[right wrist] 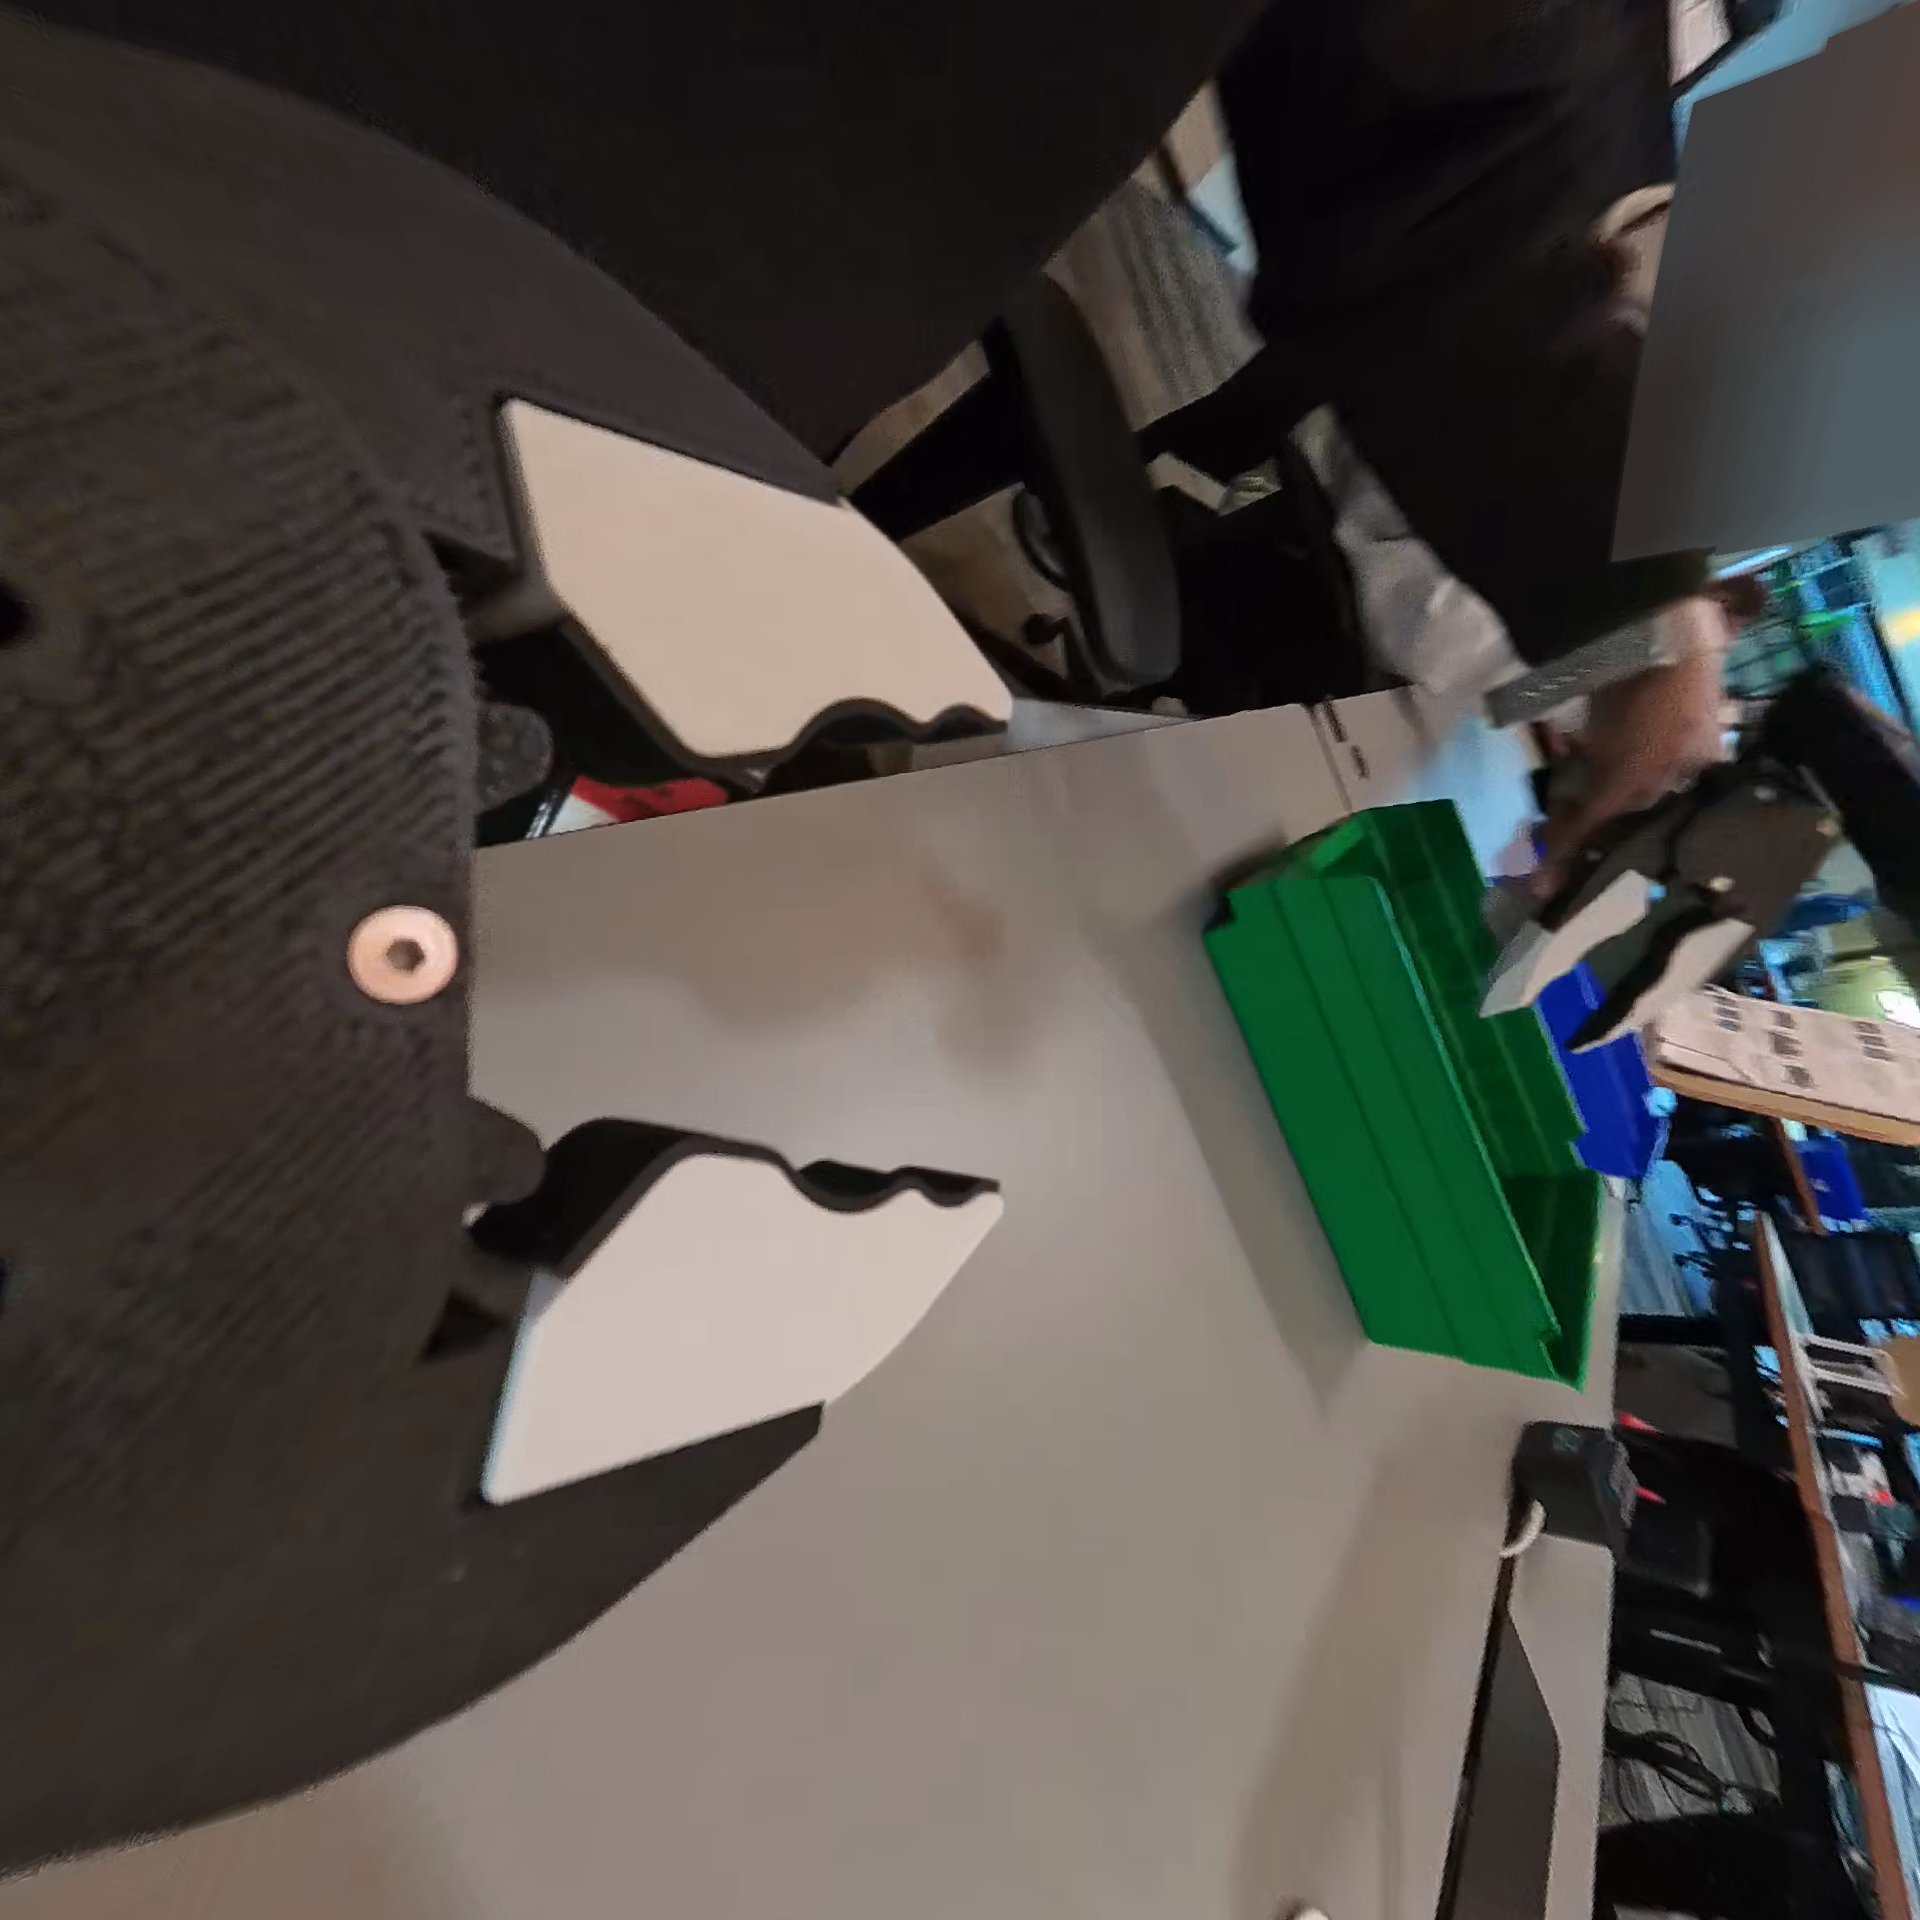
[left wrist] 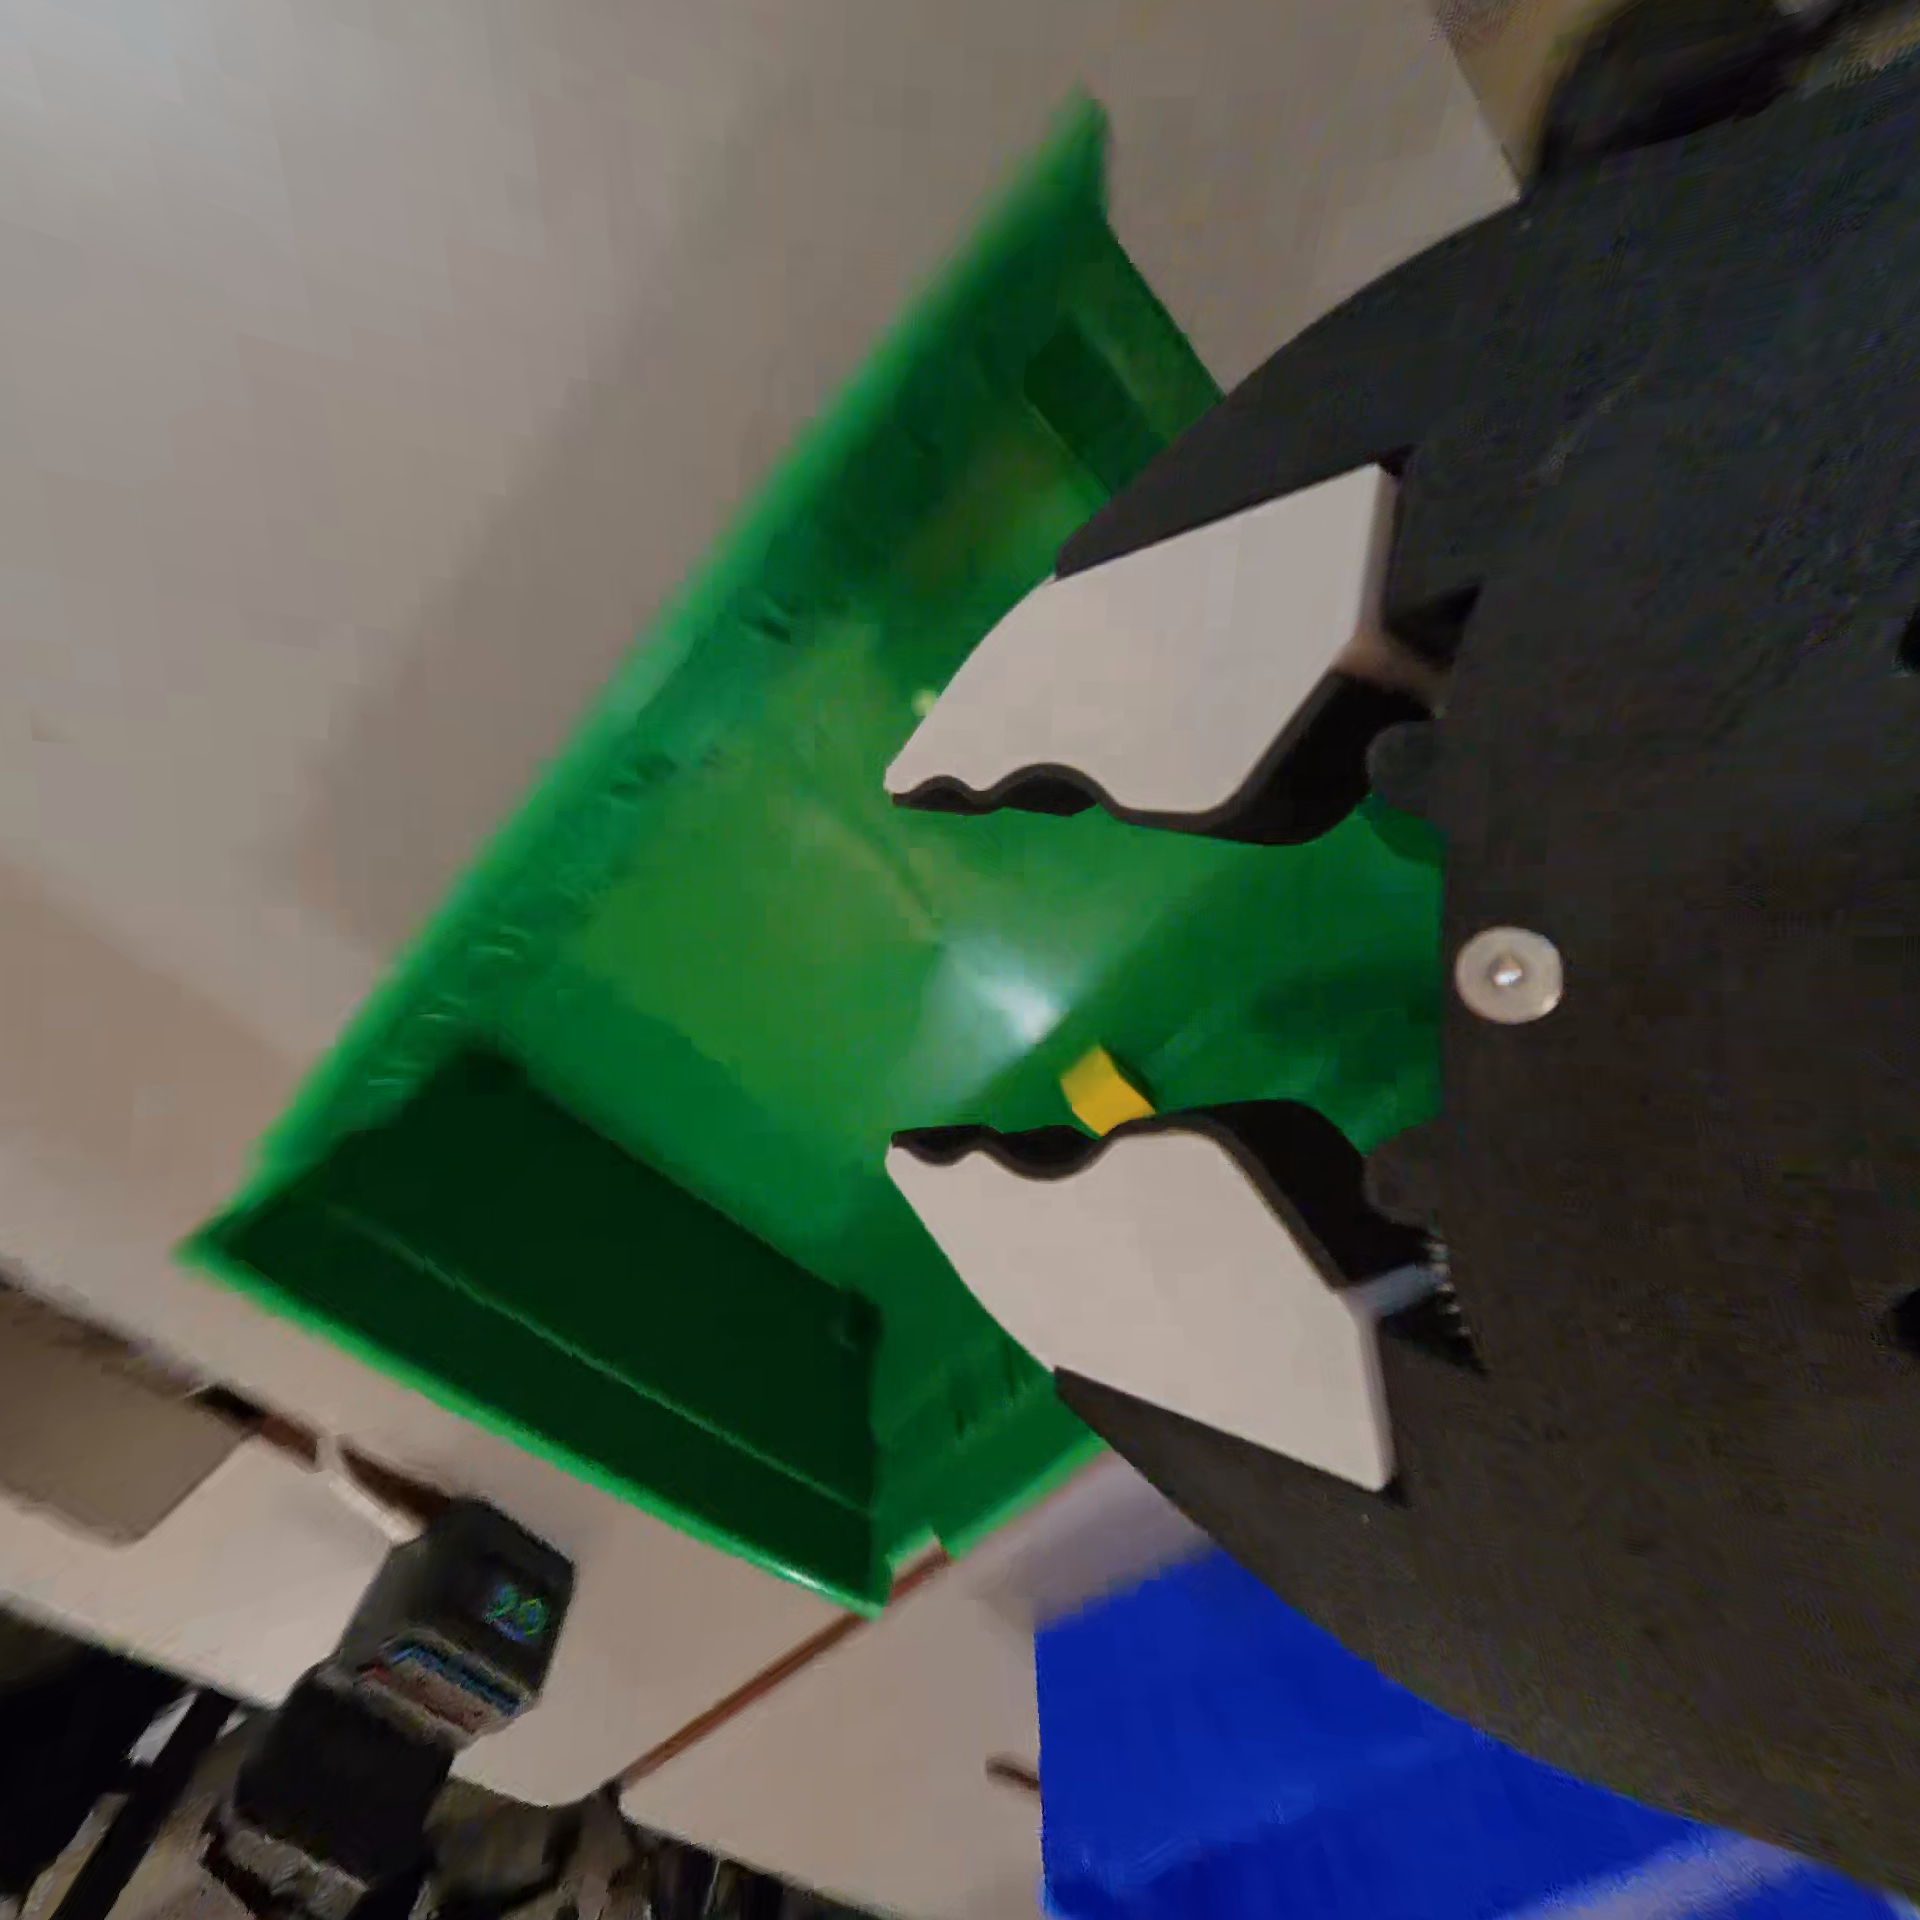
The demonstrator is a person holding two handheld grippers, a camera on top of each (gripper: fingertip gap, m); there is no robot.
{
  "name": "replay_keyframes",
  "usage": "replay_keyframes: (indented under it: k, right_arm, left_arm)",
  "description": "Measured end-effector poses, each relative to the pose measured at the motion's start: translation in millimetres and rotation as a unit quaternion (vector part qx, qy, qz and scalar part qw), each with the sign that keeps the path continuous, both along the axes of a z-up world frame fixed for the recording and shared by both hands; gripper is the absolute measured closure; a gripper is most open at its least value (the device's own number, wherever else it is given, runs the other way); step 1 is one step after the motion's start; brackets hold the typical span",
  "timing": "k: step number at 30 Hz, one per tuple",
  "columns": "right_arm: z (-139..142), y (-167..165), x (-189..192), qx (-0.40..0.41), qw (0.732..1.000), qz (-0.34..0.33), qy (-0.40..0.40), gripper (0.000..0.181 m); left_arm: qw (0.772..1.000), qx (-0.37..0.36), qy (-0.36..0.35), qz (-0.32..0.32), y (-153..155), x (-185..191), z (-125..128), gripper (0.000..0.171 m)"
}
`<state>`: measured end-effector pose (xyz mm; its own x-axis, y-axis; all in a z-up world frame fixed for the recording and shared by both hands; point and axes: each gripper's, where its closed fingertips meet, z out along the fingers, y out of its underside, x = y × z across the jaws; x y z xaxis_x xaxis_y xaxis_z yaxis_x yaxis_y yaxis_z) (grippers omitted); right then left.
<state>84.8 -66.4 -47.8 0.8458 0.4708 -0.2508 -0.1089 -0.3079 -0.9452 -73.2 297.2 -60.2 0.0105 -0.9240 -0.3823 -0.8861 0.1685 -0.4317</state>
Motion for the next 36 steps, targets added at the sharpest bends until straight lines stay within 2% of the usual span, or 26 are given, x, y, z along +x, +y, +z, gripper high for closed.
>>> replay_keyframes:
  k: [2,6,9,12,21,24,25,27,32,36]
  right_arm:
    - [-4,1,-4,-0.005,1.0,0.005,-0.021,0.101]
    - [0,1,-7,0.002,1.0,0.011,-0.014,0.103]
    - [0,0,-4,0.002,1.0,0.006,-0.009,0.104]
    - [1,-2,-2,0.004,1.0,0.005,-0.002,0.104]
    - [-2,-2,0,-0.002,1.0,0.013,0.011,0.107]
    - [-3,-2,0,-0.004,1.0,0.015,0.016,0.108]
    - [-3,-2,0,-0.004,1.0,0.015,0.015,0.108]
    - [-2,-2,0,-0.002,1.0,0.015,0.013,0.109]
    - [1,-3,0,0.003,1.0,0.014,0.014,0.11]
    - [3,-3,-1,0.005,1.0,0.015,0.013,0.111]
  left_arm:
    - [0.994,0.04,0.096,-0.027,23,-22,-15,0.112]
    - [0.964,0.066,0.247,-0.077,51,-52,-49,0.117]
    - [0.938,0.064,0.326,-0.095,60,-66,-76,0.122]
    - [0.914,0.079,0.385,-0.099,73,-77,-91,0.121]
    - [0.907,0.084,0.4,-0.1,85,-79,-101,0.125]
    - [0.903,0.101,0.404,-0.105,89,-77,-102,0.134]
    - [0.9,0.116,0.405,-0.107,92,-76,-101,0.144]
    - [0.897,0.124,0.408,-0.114,93,-76,-101,0.146]
    - [0.898,0.128,0.403,-0.119,91,-75,-100,0.147]
    - [0.911,0.141,0.369,-0.119,88,-67,-90,0.146]
